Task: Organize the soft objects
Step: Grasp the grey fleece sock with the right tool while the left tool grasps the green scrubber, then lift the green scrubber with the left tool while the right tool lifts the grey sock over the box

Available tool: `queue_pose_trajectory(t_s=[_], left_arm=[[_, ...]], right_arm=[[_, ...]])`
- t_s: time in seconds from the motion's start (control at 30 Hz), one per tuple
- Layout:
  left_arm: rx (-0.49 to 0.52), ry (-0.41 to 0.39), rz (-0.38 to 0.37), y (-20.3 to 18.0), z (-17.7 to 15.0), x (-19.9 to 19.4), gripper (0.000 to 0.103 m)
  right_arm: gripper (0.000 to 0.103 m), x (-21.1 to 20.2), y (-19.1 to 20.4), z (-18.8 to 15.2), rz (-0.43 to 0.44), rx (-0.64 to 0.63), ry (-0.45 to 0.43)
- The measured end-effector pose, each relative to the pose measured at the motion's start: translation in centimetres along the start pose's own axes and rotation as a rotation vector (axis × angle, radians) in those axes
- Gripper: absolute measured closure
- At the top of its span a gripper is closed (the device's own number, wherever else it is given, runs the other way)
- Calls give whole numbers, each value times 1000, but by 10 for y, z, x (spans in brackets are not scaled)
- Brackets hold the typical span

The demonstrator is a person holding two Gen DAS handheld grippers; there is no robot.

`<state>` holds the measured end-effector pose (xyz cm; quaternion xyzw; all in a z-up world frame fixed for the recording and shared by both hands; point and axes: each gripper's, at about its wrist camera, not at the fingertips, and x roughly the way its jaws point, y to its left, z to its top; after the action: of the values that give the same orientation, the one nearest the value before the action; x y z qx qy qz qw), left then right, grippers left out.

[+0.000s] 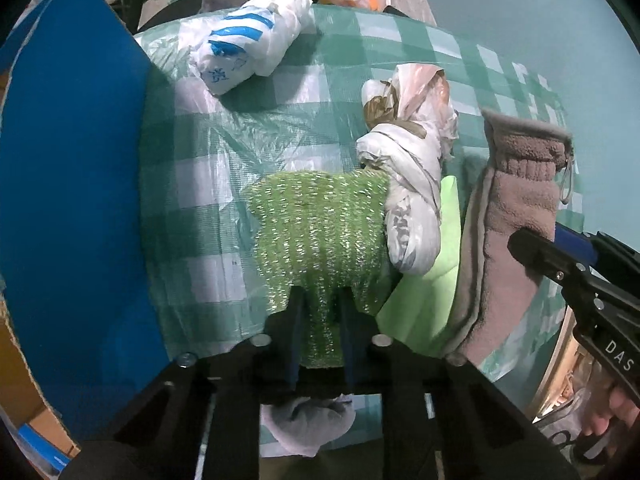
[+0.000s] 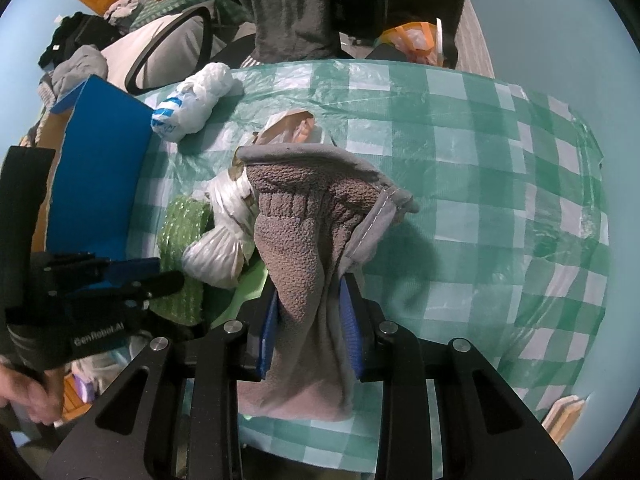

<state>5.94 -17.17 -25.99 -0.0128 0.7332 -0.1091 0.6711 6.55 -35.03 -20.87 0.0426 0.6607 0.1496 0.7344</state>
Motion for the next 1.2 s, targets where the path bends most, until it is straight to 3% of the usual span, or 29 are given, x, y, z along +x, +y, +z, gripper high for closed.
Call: queue_pose_trajectory(t_s=[0.6,0.73,0.8,1.2], left_arm=[[-3,-98,-58,14,-12,-57,95],[2,-120,-59,13,-21,-70,95],[8,-134,-59,11,-22,-76,95],[19,-159,-50,16,-31,-87,95]], right_arm=[[77,-23,13,-8,-1,-33,-50],[81,-30,15,-9,1,-41,-66],[92,-33,17,-9,14,-43,-73],[91,-31,16,-14,18,-28,-54]])
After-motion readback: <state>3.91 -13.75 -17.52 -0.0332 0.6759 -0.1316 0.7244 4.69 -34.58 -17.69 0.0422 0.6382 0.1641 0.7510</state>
